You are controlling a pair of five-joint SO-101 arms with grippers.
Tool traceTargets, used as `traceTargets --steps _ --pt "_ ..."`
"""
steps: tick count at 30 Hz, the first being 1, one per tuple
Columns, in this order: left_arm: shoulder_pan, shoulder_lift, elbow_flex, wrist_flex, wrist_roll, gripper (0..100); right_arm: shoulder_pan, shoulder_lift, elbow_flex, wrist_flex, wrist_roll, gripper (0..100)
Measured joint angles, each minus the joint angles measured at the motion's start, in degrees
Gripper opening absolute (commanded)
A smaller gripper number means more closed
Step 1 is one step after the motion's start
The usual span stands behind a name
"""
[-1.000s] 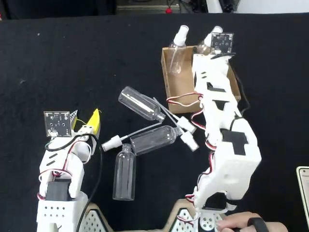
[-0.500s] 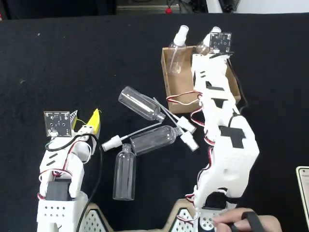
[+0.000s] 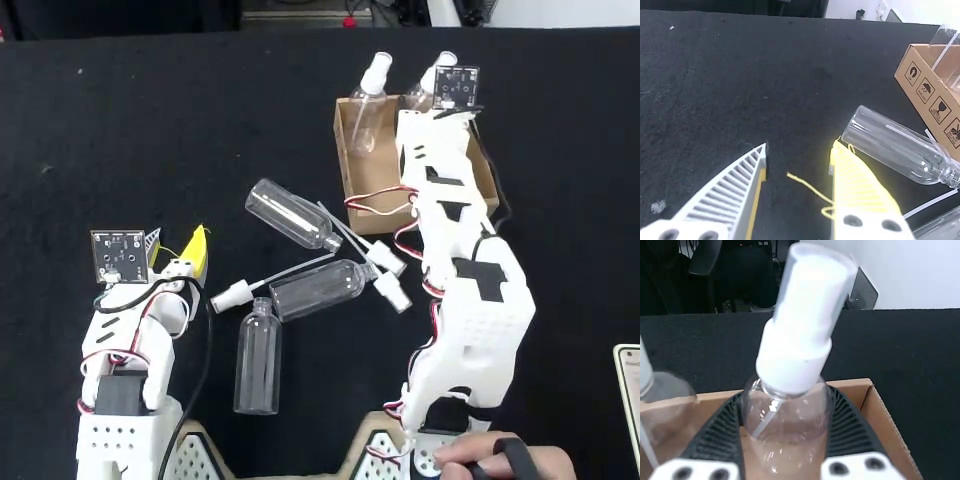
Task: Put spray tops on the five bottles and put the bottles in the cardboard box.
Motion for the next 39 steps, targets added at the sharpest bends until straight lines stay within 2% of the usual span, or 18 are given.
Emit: traceTargets --steps 26,33,39 --pt "0.0 0.0 0.1 0.0 0.0 20 -1.5 0.0 0.0 0.1 0.1 1.2" --pt "0.0 0.0 0.1 0.0 0.0 20 -1.5 0.0 -3.2 6.1 0.1 1.2" --pt "0.0 0.0 0.1 0.0 0.0 20 -1.5 0.0 -3.3 6.7 0.1 1.3"
